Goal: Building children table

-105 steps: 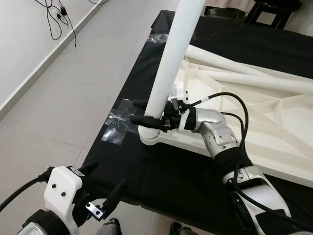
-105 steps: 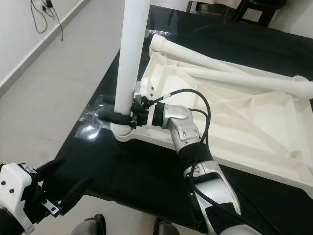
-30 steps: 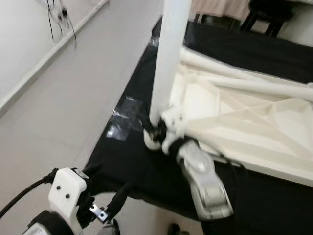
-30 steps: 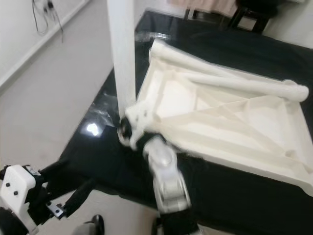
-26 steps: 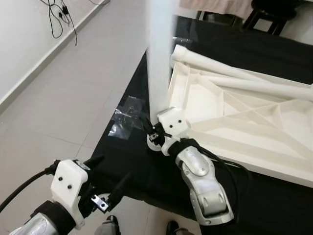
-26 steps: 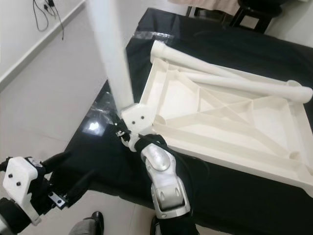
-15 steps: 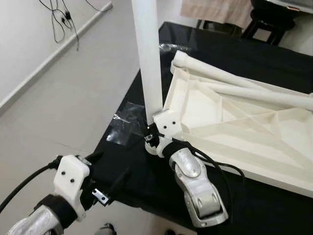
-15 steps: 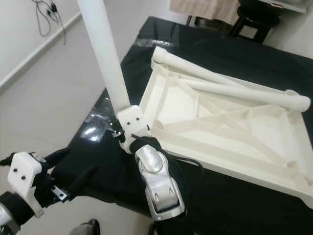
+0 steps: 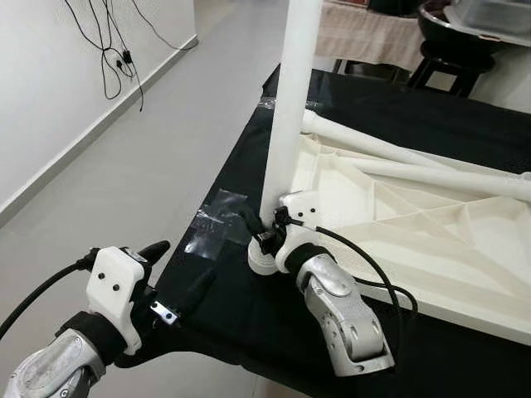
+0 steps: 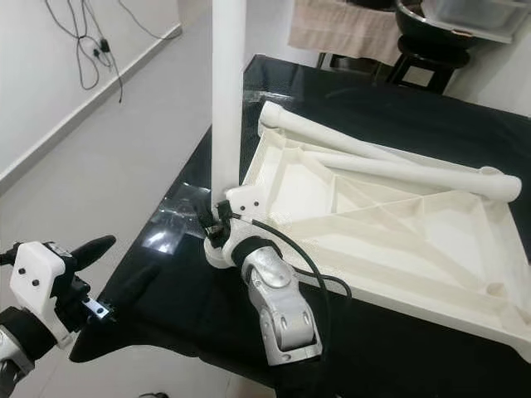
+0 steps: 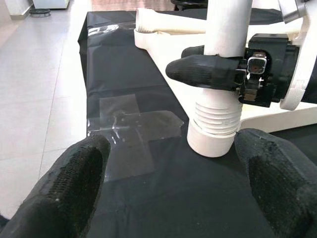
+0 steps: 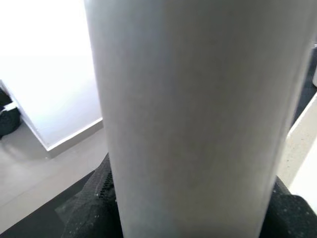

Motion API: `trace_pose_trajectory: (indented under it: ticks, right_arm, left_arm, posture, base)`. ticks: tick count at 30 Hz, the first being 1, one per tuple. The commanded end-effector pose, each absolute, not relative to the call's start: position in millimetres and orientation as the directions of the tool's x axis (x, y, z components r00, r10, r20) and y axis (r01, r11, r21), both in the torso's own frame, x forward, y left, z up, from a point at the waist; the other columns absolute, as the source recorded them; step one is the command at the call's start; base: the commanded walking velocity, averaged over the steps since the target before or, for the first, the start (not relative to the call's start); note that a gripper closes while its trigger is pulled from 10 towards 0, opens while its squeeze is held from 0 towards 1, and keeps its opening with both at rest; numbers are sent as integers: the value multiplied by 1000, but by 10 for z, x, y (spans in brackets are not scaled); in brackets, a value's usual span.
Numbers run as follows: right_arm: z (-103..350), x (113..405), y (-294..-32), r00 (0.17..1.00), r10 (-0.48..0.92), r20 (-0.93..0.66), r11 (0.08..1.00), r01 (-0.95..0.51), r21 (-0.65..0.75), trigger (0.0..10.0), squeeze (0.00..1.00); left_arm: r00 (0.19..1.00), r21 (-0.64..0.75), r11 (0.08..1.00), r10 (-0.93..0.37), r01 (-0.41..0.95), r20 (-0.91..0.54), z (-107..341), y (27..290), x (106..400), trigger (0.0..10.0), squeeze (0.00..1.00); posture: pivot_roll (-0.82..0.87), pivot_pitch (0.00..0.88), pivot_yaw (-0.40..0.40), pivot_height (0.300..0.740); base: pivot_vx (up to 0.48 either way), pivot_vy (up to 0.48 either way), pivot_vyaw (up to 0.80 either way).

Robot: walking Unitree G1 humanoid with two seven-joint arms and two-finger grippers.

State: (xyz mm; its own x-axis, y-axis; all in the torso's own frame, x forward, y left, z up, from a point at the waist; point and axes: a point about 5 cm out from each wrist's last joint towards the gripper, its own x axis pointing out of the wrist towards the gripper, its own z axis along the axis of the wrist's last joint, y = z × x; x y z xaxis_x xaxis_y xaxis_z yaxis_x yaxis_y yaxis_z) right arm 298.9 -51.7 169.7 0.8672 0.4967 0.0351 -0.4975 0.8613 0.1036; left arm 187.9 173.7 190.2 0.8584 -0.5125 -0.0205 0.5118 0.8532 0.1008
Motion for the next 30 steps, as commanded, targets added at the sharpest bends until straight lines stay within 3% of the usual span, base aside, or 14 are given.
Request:
trace_pose_trajectory:
  ticks: [1, 3, 6, 9, 16, 20, 21, 22, 24, 25, 28, 30]
  right_arm:
    - [1517, 2961, -360, 855, 517, -39, 836, -494, 238, 10000, 0]
    - [1534, 2972, -366, 849, 527, -35, 829, -505, 241, 10000, 0]
    - [1834, 3136, -647, 714, 685, 147, 685, -699, 204, 10000, 0]
    - [1861, 3166, -771, 673, 721, 164, 651, -740, 169, 10000, 0]
    - [1980, 3248, -982, 648, 712, 271, 576, -760, 301, 10000, 0]
    - [2002, 3255, -986, 618, 730, 291, 551, -785, 284, 10000, 0]
    - [2027, 3220, -960, 496, 824, 274, 472, -868, 152, 10000, 0]
    - [2027, 3220, -960, 496, 824, 274, 472, -868, 152, 10000, 0]
    - [2045, 3181, -921, 357, 910, 212, 359, -933, 27, 10000, 0]
    - [2045, 3181, -921, 357, 910, 212, 359, -933, 27, 10000, 0]
    - [2054, 3173, -860, 179, 981, 73, 187, -975, -122, 10000, 0]
    - [2050, 3183, -839, 143, 989, 33, 147, -977, -151, 10000, 0]
  left_arm:
    - [855, 114, 848, -518, 518, -36, 1885, 1742, 1873, 10000, 0]
    - [854, 114, 847, -518, 519, -36, 1885, 1741, 1875, 10000, 0]
    - [851, 134, 842, -524, 523, -30, 1911, 1727, 1894, 10000, 0]
    - [848, 143, 838, -529, 527, -32, 1918, 1725, 1898, 10000, 0]
    - [847, 152, 835, -530, 528, -32, 1925, 1733, 1896, 10000, 0]
    - [846, 154, 834, -532, 530, -32, 1921, 1724, 1894, 10000, 0]
    - [840, 162, 826, -540, 540, -44, 1915, 1713, 1880, 10000, 0]
    - [840, 162, 826, -540, 540, -44, 1915, 1713, 1880, 10000, 0]
    - [834, 178, 816, -547, 549, -66, 1903, 1718, 1853, 10000, 0]
    - [834, 178, 816, -547, 549, -66, 1903, 1718, 1853, 10000, 0]
    - [815, 186, 794, -568, 579, -110, 1860, 1693, 1757, 10000, 0]
    - [807, 182, 786, -577, 590, -122, 1843, 1671, 1722, 10000, 0]
  posture:
    - [154, 181, -61, 740]
    - [154, 181, -61, 740]
    - [167, 168, -53, 740]
    - [170, 168, -52, 740]
    - [169, 173, -51, 740]
    - [173, 174, -51, 740]
    - [179, 181, -47, 740]
    - [179, 181, -47, 740]
    - [182, 186, -46, 740]
    - [182, 186, -46, 740]
    - [192, 209, -47, 740]
    - [192, 209, -47, 740]
  base:
    - [0, 0, 0]
    - [0, 0, 0]
    - [0, 0, 0]
    - [0, 0, 0]
    - [0, 0, 0]
    - [0, 0, 0]
    - [0, 0, 0]
    - [0, 0, 0]
    - [0, 0, 0]
    - [0, 0, 0]
    - [0, 0, 0]
    - [0, 0, 0]
